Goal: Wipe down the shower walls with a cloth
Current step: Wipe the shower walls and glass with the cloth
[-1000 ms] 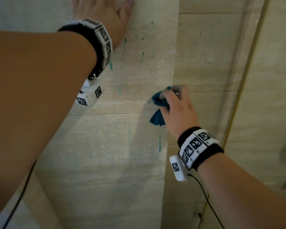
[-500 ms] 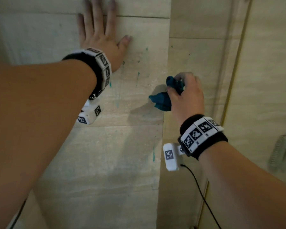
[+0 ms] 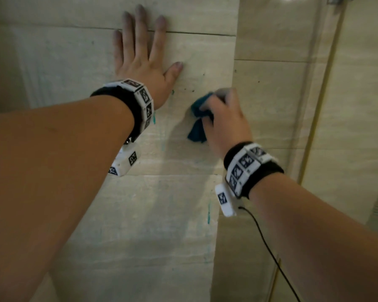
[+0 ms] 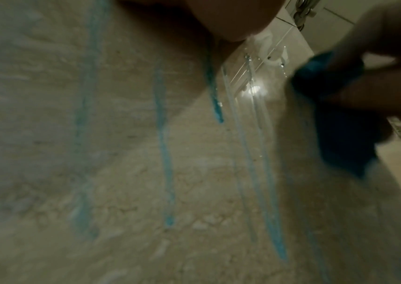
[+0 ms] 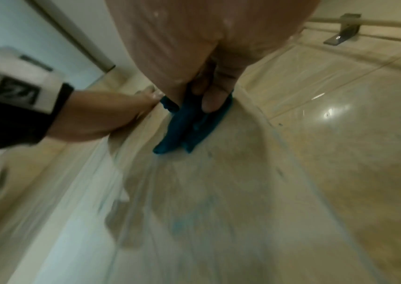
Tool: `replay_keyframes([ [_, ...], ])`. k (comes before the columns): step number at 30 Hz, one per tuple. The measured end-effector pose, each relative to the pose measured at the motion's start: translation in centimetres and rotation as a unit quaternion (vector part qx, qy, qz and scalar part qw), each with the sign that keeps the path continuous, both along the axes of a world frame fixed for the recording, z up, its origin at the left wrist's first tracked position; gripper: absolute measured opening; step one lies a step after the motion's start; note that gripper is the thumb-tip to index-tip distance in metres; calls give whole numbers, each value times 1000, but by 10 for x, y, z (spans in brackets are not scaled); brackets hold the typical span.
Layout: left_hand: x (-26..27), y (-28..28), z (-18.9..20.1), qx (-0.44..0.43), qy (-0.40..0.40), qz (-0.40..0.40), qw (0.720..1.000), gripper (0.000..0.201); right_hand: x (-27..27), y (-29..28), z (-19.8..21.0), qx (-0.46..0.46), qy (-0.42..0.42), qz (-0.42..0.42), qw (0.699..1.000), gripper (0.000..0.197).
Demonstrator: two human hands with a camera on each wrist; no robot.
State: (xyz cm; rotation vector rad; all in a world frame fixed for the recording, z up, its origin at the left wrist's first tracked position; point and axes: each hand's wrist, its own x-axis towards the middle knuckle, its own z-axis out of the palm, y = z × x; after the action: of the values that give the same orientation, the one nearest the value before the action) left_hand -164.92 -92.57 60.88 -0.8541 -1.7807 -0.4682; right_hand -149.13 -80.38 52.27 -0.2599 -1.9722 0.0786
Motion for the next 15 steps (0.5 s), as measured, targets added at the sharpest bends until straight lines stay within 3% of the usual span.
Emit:
replay_keyframes([
  [4,1,0,-1,1,-1,-7,1000,81,8,4,-60,45,-120,20,992,12],
  [6,1,-1,0,-1,-4,-9,1000,81,11,9,-61,37,-158,33,986,12],
  [8,1,-1,0,-4,-6,-8,1000,81,11,10,-40,50,-155,29,986,11],
  [15,-1,-1,-3,-6,5,-8,1000,81,14,19,96,18,26,-7,999,12],
])
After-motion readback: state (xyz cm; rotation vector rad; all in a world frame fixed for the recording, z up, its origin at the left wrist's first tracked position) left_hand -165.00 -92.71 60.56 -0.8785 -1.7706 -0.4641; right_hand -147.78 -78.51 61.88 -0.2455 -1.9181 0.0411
